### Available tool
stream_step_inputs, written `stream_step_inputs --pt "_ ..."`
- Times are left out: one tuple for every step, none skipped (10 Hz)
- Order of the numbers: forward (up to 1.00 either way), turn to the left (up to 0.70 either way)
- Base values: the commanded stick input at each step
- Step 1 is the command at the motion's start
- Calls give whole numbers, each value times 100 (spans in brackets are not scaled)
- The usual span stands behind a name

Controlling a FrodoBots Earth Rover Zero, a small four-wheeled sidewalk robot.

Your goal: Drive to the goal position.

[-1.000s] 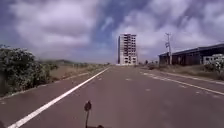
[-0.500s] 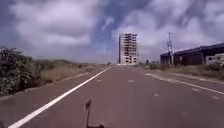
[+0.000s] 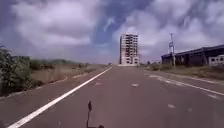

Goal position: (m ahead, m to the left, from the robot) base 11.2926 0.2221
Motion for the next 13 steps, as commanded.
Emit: stream_step_inputs --pt "100 0" --pt "100 0" --pt "100 0" --pt "100 0" --pt "100 0" --pt "100 0" --pt "100 0" --pt "100 0" --pt "100 0" --pt "100 0" --pt "100 0" --pt "100 0" --pt "100 0"
